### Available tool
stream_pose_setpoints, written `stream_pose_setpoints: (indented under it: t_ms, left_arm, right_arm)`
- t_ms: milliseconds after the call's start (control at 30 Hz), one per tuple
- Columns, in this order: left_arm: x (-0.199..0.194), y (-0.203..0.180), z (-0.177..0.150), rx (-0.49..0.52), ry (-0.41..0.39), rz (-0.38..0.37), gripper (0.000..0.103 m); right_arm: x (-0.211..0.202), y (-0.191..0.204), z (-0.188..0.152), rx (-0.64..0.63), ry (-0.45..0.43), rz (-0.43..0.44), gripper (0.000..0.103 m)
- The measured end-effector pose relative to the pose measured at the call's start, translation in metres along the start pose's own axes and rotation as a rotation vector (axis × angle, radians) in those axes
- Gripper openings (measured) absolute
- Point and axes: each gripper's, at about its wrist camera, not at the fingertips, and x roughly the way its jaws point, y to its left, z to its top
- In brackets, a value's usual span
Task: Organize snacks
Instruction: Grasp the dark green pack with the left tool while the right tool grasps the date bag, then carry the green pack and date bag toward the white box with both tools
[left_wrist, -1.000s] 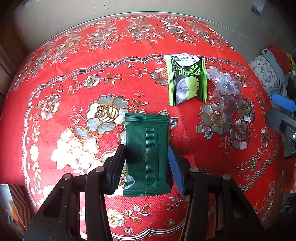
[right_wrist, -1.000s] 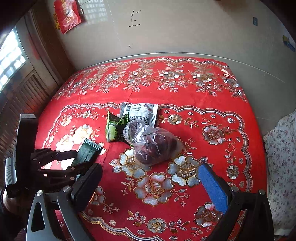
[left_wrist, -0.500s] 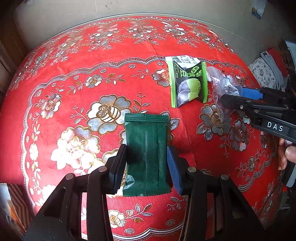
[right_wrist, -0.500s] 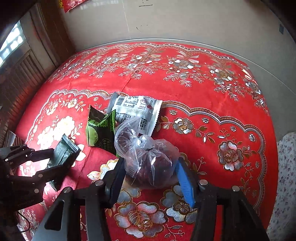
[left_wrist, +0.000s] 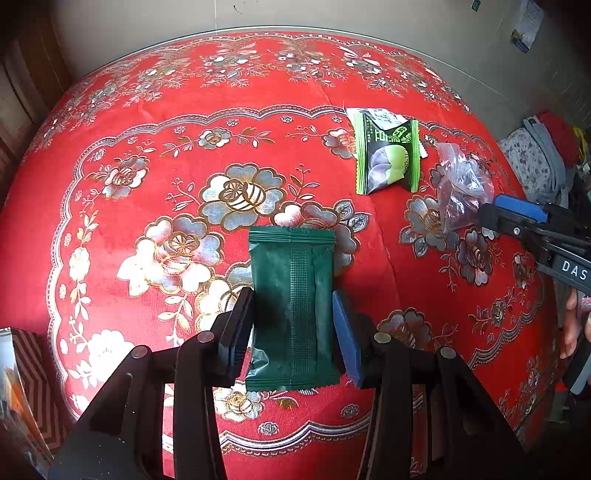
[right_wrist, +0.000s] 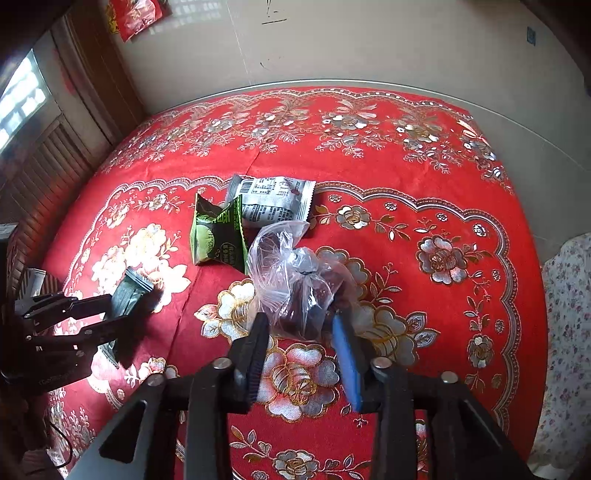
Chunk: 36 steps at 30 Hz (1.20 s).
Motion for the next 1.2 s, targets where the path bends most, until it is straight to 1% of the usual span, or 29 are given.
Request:
stream_pose_setpoints:
  t_ms: [33, 67, 100, 133, 200, 267, 300, 333, 367, 400, 467, 533, 600, 700, 833, 967, 1067, 1200]
  left_arm:
    - [0.0, 0.001, 0.0, -0.006, 0.0, 0.002, 0.042]
    - [0.0, 0.001, 0.001, -0.008, 0.0, 0.004, 0.042]
    - [-0.001, 0.0, 0.001, -0.009, -0.001, 0.01, 0.042]
    - [-0.001, 0.0, 0.001, -0.008, -0.004, 0.015, 0.042]
    - [-0.001, -0.003, 0.003, -0.003, -0.008, 0.019, 0.042]
    - [0.001, -0.006, 0.004, 0.002, -0.009, 0.029, 0.042]
    - [0.002, -0.007, 0.005, 0.005, -0.007, 0.033, 0.042]
    - [0.004, -0.008, 0.006, 0.004, -0.003, 0.039, 0.042]
    - [0.006, -0.008, 0.007, 0.0, 0.002, 0.049, 0.042]
    - [0.009, -0.008, 0.008, -0.007, 0.013, 0.056, 0.043]
    - [0.01, -0.008, 0.008, -0.014, 0.001, 0.053, 0.044]
    - [0.011, -0.01, 0.008, 0.002, -0.004, 0.061, 0.045]
    - [0.01, -0.01, 0.006, 0.021, -0.013, 0.066, 0.043]
    - [0.007, -0.007, 0.003, 0.023, -0.004, 0.042, 0.042]
    - [-0.001, 0.002, -0.005, 0.001, -0.008, 0.047, 0.042]
    - [-0.017, 0.009, -0.016, -0.014, -0.028, 0.056, 0.042]
    - [-0.029, 0.015, -0.023, -0.039, -0.039, 0.043, 0.042]
    - [-0.047, 0.02, -0.035, -0.041, -0.059, 0.056, 0.042]
  right_arm:
    - [-0.004, 0.0, 0.002, -0.002, -0.032, -0.018, 0.079]
    - [-0.007, 0.001, 0.003, -0.005, -0.057, -0.04, 0.082]
    - [-0.009, 0.001, 0.006, -0.004, -0.071, -0.055, 0.082]
    - [-0.007, -0.001, 0.01, 0.001, -0.076, -0.05, 0.083]
    - [0.006, -0.002, 0.016, 0.008, -0.047, -0.03, 0.091]
    - [0.023, -0.001, 0.018, -0.002, 0.001, -0.037, 0.09]
    - [0.029, -0.001, 0.018, -0.006, 0.012, -0.024, 0.09]
    - [0.032, -0.001, 0.016, -0.002, 0.012, -0.005, 0.088]
    - [0.037, -0.001, 0.014, 0.006, 0.021, 0.006, 0.07]
    - [0.039, -0.003, 0.012, 0.023, 0.027, 0.019, 0.056]
    - [0.036, -0.003, 0.009, 0.023, 0.018, 0.023, 0.053]
    - [0.031, -0.002, 0.004, 0.02, 0.016, 0.042, 0.048]
    - [0.023, -0.003, 0.001, 0.03, 0.009, 0.055, 0.041]
    - [0.014, -0.002, -0.007, 0.04, 0.001, 0.074, 0.04]
    - [0.004, 0.005, -0.018, 0.042, -0.001, 0.092, 0.039]
    - [-0.011, 0.012, -0.029, 0.059, -0.008, 0.124, 0.039]
    - [-0.018, 0.021, -0.036, 0.055, -0.006, 0.139, 0.039]
    - [-0.028, 0.038, -0.044, 0.038, -0.016, 0.159, 0.039]
